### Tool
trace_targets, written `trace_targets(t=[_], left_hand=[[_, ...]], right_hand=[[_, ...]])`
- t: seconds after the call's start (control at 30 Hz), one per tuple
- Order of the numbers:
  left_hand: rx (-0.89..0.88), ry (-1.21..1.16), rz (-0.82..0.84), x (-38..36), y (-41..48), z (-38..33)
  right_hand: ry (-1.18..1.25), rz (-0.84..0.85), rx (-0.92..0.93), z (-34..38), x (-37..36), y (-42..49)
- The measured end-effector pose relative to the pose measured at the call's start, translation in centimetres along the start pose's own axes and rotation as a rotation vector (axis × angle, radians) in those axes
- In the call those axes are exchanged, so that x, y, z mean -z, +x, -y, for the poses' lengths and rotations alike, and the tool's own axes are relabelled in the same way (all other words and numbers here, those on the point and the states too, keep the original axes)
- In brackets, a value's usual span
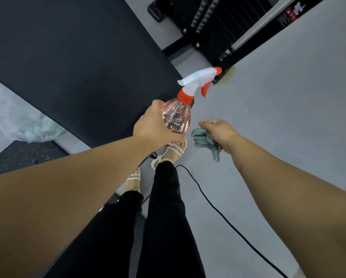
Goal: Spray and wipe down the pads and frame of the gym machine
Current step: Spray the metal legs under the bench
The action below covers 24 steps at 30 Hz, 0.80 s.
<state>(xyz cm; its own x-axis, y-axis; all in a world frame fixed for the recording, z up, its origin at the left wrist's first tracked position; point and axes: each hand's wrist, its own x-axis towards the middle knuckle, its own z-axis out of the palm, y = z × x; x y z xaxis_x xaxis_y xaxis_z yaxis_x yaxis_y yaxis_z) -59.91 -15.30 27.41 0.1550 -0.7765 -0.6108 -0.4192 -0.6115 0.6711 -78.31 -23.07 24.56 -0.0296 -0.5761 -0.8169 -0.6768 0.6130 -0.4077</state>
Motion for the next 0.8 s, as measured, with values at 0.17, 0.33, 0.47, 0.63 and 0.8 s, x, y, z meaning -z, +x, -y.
trace_targets(t=[0.17,0.33,0.47,0.63,0.8], left_hand=[[-0.008,-0.035,0.000,-1.1,-0.1,0.4],[0.021,-0.060,-0.022,-2.4,-0.9,0.8],[0.068,-0.095,-0.046,-4.2,-1.9,1.2],[0.144,-0.117,-0.086,-7.7,-3.1,1.8],[0.239,-0.128,-0.145,-14.3,-4.4,1.6]], right_hand=[[0.033,-0.045,0.040,0.3,-0.8,0.5],[-0.030,0.015,0.113,0.5,-2.2,0.1],[0.074,0.047,0.125,0.1,-2.5,-0.2],[0.038,0.176,0.159,-1.9,-1.2,0.1],[-0.172,0.337,0.289,-5.5,2.0,1.9]])
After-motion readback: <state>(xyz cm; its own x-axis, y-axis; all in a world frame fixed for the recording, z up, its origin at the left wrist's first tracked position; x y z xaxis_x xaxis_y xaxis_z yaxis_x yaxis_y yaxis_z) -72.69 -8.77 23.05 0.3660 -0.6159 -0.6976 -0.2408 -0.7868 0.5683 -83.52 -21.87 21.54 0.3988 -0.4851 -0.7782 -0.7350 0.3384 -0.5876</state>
